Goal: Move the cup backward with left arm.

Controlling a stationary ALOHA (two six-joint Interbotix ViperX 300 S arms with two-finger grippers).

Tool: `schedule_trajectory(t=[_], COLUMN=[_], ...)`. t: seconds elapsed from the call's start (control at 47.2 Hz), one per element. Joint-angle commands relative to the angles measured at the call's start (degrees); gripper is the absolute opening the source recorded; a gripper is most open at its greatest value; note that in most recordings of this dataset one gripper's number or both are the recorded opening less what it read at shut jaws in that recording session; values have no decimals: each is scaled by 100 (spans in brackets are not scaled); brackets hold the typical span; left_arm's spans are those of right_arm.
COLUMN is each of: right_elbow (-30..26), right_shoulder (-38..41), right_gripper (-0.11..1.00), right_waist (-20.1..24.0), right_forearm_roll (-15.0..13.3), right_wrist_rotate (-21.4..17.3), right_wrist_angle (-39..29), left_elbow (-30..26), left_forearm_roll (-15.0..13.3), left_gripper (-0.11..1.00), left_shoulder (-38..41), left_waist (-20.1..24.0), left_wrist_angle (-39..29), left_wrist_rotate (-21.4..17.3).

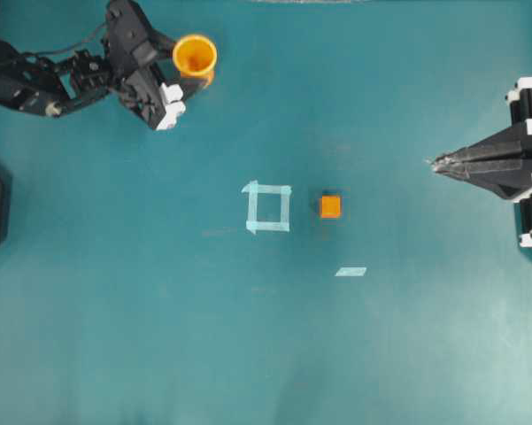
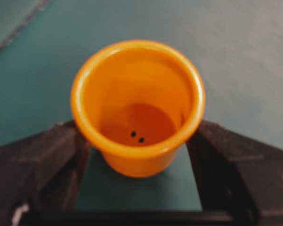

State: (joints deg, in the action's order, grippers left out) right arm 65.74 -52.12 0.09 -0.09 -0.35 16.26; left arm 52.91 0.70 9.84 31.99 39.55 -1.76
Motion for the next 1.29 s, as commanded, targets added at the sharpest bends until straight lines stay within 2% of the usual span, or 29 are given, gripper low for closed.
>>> schedule_trajectory(t=[0.0, 0.593, 1.271], right_elbow=[-193, -255, -272], right_shoulder=[18, 18, 18], right_gripper=[0, 0, 0], right_waist=[0, 0, 0], right_forearm_roll=[18, 18, 9], right_wrist_rotate=[-9, -9, -9], right_wrist_angle=[18, -35, -44], left_elbow=[-185, -527, -536], left_forearm_roll=[18, 18, 9], left_gripper=[64, 64, 64], left_shoulder=[-44, 176, 167], left_waist=[114, 571, 580], left_wrist_angle=[-26, -123, -97], left_wrist_rotate=[9, 53, 53])
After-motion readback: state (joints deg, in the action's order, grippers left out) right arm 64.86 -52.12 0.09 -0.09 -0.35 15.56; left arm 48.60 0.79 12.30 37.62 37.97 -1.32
